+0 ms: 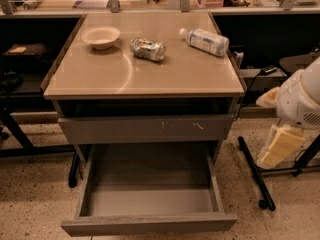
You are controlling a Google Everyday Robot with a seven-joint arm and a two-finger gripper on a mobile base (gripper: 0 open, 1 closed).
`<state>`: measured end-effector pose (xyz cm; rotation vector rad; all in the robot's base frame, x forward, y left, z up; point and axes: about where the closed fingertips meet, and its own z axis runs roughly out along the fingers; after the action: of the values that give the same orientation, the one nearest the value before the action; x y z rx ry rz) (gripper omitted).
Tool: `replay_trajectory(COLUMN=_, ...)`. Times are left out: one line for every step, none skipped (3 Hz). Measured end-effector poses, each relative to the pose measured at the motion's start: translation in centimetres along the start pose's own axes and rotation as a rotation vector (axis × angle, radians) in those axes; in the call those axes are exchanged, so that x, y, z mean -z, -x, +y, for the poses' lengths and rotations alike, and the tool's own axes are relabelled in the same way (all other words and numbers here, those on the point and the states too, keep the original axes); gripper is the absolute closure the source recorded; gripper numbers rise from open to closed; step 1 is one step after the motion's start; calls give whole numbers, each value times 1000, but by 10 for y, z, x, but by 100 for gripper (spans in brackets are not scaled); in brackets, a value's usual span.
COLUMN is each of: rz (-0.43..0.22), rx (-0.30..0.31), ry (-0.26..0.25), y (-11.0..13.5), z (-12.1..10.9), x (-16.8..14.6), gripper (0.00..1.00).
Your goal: Close middle drawer
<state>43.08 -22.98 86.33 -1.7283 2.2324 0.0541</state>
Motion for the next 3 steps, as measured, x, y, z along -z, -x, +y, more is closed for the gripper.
replay_trajectory(rz=0, rx=-11, ry=56, y=-34, z=16, x=-71, gripper=42)
replay_trajectory(rz=34, rx=-31, ry=139, y=-65, z=30, x=-133, gripper=65)
replay_trajectory(rz=35, rx=-33, ry=152, y=-68, z=32, x=-140, gripper=88)
